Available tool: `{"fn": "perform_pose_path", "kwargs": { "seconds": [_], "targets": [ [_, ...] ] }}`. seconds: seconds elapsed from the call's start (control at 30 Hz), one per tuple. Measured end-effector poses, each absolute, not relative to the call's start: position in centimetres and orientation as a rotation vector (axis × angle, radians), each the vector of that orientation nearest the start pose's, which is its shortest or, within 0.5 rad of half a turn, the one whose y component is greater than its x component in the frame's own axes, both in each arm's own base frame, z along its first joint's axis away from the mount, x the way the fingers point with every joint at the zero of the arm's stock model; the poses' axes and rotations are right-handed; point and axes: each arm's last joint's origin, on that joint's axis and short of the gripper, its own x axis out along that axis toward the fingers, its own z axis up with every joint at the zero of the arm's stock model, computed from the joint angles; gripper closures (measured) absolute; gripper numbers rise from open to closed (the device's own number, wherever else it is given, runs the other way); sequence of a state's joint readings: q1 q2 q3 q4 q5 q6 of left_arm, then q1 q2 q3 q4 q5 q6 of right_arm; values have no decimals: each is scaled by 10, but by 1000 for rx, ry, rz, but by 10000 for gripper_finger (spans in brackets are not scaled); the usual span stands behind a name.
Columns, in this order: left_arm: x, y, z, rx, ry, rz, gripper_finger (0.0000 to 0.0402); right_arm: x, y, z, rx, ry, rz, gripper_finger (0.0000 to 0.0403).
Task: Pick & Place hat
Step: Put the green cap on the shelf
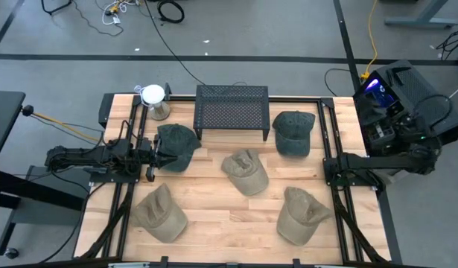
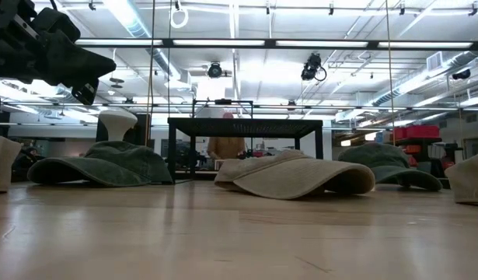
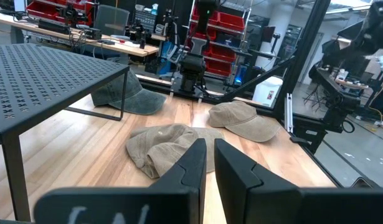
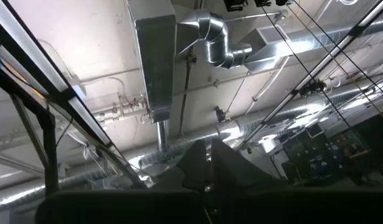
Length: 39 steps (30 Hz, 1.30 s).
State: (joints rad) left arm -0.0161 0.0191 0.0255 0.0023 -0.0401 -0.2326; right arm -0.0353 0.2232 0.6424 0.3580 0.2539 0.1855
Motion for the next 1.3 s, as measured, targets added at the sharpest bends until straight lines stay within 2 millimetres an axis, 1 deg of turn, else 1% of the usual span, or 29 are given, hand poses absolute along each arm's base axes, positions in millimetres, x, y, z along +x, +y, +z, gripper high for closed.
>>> {"fn": "perform_pose_path", "kwargs": {
  "seconds": [0.2, 0.4, 0.53, 0.7, 0.8, 0.9, 1.3],
  "targets": [
    [97, 0, 171, -233, -12, 23, 362, 35, -8, 416, 227, -719, -221, 374],
    [97, 0, 171, -233, -11, 23, 362, 42, -9, 444, 183, -673, -232, 374],
    [97, 0, 171, -233, -11, 23, 362, 48, -9, 460, 175, -640, -236, 374],
    [97, 0, 171, -233, -11, 23, 362, 55, -9, 475, 171, -610, -238, 374],
    [97, 0, 171, -233, -11, 23, 362, 60, -9, 479, 157, -570, -243, 374],
    [97, 0, 171, -233, -11, 23, 362, 66, -9, 479, 139, -514, -251, 374],
    [97, 0, 171, -233, -11, 23, 362, 90, -10, 460, 116, -285, -268, 374]
  ]
}}
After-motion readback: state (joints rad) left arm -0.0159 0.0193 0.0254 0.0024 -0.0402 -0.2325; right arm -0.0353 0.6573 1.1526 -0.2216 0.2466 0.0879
